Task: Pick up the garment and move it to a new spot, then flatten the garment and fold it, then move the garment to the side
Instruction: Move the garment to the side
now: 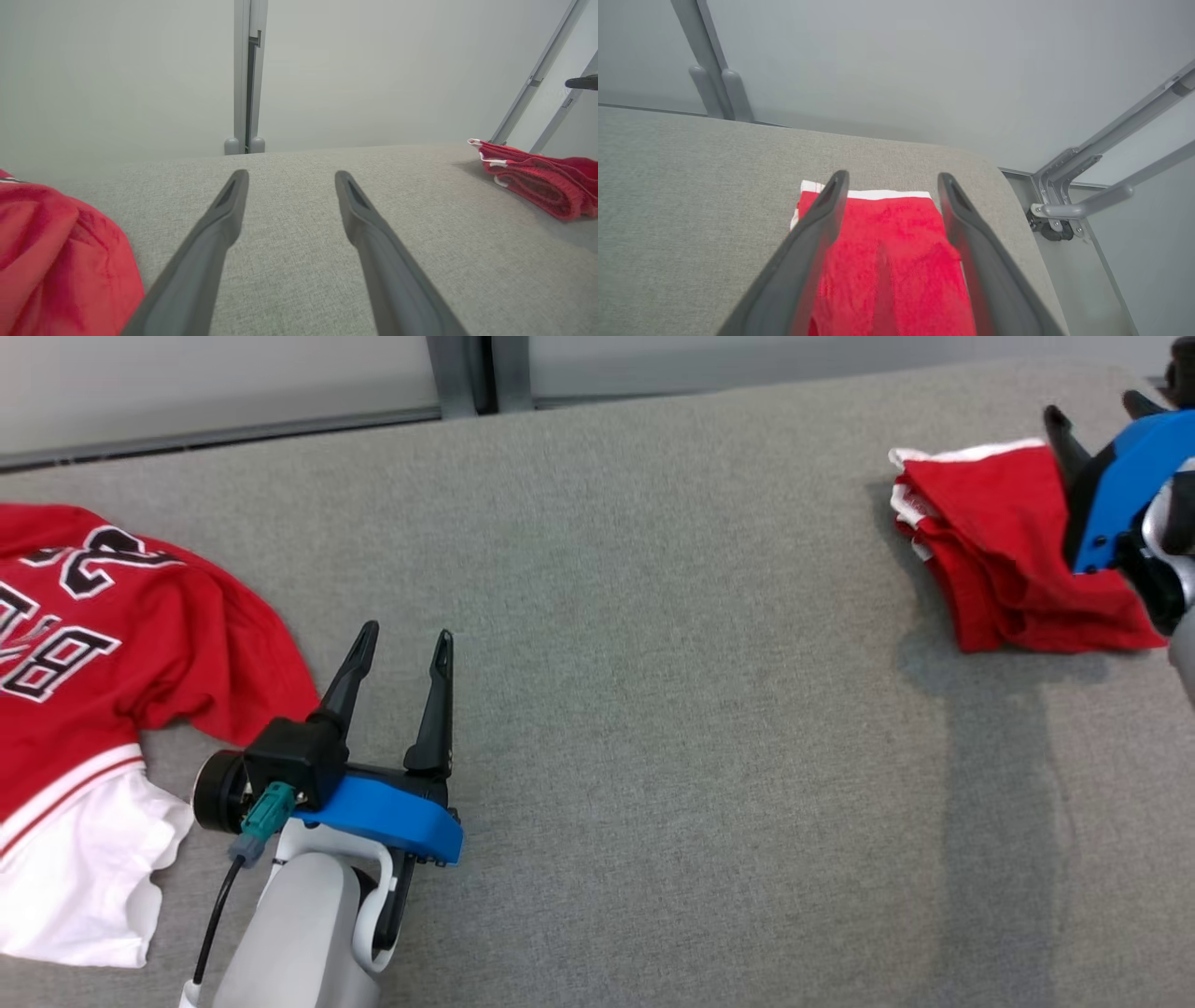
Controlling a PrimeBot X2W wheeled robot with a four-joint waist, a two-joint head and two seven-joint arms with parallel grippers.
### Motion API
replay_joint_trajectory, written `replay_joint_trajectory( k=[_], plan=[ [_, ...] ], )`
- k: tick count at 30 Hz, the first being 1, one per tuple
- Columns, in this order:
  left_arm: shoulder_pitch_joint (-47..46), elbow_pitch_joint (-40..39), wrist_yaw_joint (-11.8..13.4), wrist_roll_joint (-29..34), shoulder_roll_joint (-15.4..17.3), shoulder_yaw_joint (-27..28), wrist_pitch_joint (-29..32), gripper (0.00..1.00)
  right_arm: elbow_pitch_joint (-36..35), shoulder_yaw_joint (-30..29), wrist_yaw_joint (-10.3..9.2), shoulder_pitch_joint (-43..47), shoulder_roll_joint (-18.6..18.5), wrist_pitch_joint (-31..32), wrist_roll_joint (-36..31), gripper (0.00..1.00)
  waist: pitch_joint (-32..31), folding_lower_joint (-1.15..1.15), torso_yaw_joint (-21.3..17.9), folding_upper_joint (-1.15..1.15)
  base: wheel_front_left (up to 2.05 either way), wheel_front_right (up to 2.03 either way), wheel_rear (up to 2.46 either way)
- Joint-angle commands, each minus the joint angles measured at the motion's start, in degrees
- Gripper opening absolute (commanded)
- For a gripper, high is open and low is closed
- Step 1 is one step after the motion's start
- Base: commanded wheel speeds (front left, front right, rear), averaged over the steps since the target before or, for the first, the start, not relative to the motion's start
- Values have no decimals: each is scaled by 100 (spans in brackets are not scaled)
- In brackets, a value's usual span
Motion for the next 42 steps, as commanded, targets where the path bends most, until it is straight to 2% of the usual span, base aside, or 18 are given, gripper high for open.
replay_joint_trajectory(
  k=[1, 5, 13, 18, 21, 26, 31, 36, 42],
  plan=[
    [67, 0, -1, -10, -6, 32, -15, 100, -67, 19, 0, 90, 44, -94, -7, 100, -153, 0, -65, 0, 0, 0, 0],
    [275, -18, -2, -45, -36, 141, -15, 100, -406, 127, 0, 304, 153, -364, 118, 100, -560, 0, 23, 0, 0, 0, 0],
    [678, -149, 69, -82, -71, 443, -15, 100, -1532, 312, 1, 1057, 39, -803, 548, 100, -1162, 0, 234, 0, 0, 0, 0],
    [888, -216, 98, -76, -77, 621, -15, 100, -2236, 173, 1, 1891, -64, -1111, 733, 100, -1376, 0, 375, 0, 0, 0, 0],
    [1013, -240, 107, -73, -66, 733, -15, 100, -2601, -2, 1, 2405, -7, -1259, 770, 100, -1456, 0, 405, 0, 0, 0, 0],
    [1144, -281, 130, -22, -88, 842, -15, 100, -3074, -502, 1, 3275, 16, -1418, 552, 100, -1586, 0, 473, 0, 0, 0, 0],
    [1277, -408, 156, 61, -103, 926, -15, 100, -3981, -1459, 1, 4283, 239, -1432, 34, 100, -1656, 0, 505, 0, 0, 0, 0],
    [1421, -473, 146, 120, -118, 1017, -15, 100, -4766, -2255, 1, 5227, 640, -1433, -316, 100, -1698, 0, 525, 0, 0, 0, 0],
    [1651, -683, 138, 195, -139, 1117, -15, 100, -5284, -2703, 1, 5848, 1052, -1434, -724, 100, -1691, 0, 484, 0, 0, 0, 0]
  ],
)
